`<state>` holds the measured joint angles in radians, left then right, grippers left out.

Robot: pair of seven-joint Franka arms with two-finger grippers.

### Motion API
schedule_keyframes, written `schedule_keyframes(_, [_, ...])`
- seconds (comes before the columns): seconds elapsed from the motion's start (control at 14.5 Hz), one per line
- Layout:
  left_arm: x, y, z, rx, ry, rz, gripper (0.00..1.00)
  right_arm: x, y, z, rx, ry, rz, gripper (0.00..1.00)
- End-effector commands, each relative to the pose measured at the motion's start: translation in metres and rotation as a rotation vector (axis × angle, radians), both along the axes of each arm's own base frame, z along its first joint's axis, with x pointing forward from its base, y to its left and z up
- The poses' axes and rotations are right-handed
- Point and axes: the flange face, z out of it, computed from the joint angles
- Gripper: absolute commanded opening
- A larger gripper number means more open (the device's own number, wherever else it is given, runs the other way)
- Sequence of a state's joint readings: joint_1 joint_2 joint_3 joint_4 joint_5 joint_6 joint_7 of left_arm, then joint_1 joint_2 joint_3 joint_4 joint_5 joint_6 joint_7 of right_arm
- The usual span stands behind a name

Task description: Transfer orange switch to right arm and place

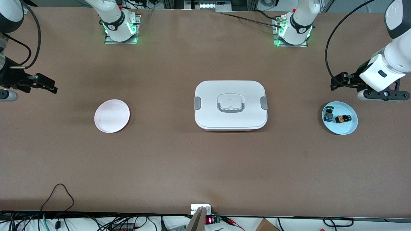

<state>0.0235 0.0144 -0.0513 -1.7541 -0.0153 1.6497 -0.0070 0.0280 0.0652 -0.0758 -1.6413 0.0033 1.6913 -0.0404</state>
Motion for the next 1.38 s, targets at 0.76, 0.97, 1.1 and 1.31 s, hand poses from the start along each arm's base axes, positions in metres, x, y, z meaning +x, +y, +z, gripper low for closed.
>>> schedule_keyframes(0.76, [0.042,0.144,-0.212,0.047,0.127,0.126,1.0,-0.006,-0.006,0.011,-0.014,-0.005,0.011,1.0])
schedule_keyframes(0.97, [0.03,0.162,-0.25,0.066,0.03,0.096,1.0,-0.006,-0.004,0.011,-0.016,-0.005,0.014,1.0])
schedule_keyframes(1.1, [0.022,0.182,-0.276,0.063,-0.037,0.077,1.0,-0.006,-0.004,0.011,-0.014,-0.005,0.014,1.0])
schedule_keyframes(1.31, [0.01,0.203,-0.31,0.059,-0.099,0.042,1.0,-0.006,-0.001,0.012,-0.014,-0.007,0.021,1.0])
